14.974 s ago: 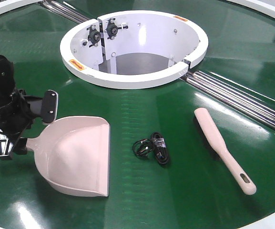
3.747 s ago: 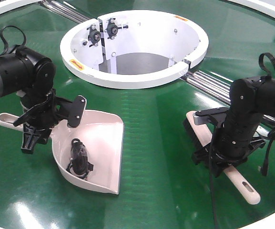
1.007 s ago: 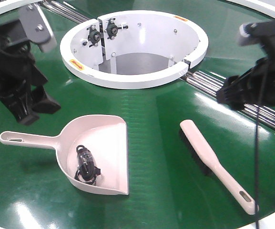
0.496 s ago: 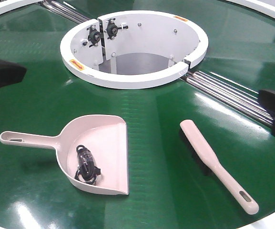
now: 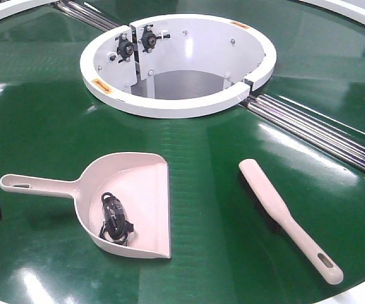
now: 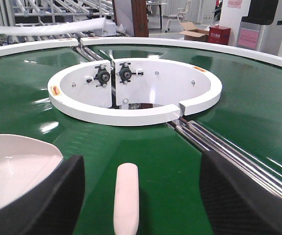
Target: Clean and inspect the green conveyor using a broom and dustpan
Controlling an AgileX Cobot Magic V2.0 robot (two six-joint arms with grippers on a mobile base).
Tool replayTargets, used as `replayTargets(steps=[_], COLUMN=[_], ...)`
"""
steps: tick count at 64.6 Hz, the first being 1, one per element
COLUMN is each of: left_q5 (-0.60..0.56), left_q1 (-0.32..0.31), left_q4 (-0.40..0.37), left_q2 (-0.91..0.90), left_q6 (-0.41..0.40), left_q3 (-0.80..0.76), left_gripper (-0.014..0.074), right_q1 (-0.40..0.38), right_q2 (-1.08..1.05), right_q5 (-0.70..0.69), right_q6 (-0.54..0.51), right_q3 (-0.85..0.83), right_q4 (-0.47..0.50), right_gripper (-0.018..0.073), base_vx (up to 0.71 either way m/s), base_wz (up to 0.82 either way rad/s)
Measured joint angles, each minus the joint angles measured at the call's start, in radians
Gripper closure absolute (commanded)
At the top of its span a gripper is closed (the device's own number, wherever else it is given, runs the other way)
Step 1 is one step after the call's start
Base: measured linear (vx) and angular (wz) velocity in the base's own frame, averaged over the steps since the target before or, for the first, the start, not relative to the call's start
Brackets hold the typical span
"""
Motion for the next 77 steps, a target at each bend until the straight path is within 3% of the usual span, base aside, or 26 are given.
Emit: replayTargets(steps=[12,27,33,42,77], left_q5=[-0.153,-0.174,-0.175,-0.178,-0.179], left_q1=[0.0,0.0,0.0,0.0,0.0], left_q4=[-0.023,-0.029,-0.029,-0.029,-0.029], left_q2=[-0.087,-0.088,-0.088,-0.088,-0.088], left_q6=[-0.004,-0.005,-0.005,-0.006,-0.006], left_q3=[0.108,0.129,0.129,0.129,0.129], left_gripper=[0.0126,0.0165,0.029,0.0608,0.0604], right_q1=[0.0,0.0,0.0,0.0,0.0], right_q2=[-0.074,-0.075,-0.075,-0.075,-0.075], right_q5=[-0.168,-0.223,-0.224,-0.224,-0.228], right_q6=[0.0,0.0,0.0,-0.001,-0.004], right_q3=[0.14,0.171,0.171,0.171,0.171], right_q4=[0.0,0.0,0.0,-0.001,-0.004], right_gripper=[0.0131,0.0192,0.03,0.0568,0.0568], base_vx=[0.0,0.0,0.0,0.0,0.0], base_wz=[0.0,0.0,0.0,0.0,0.0])
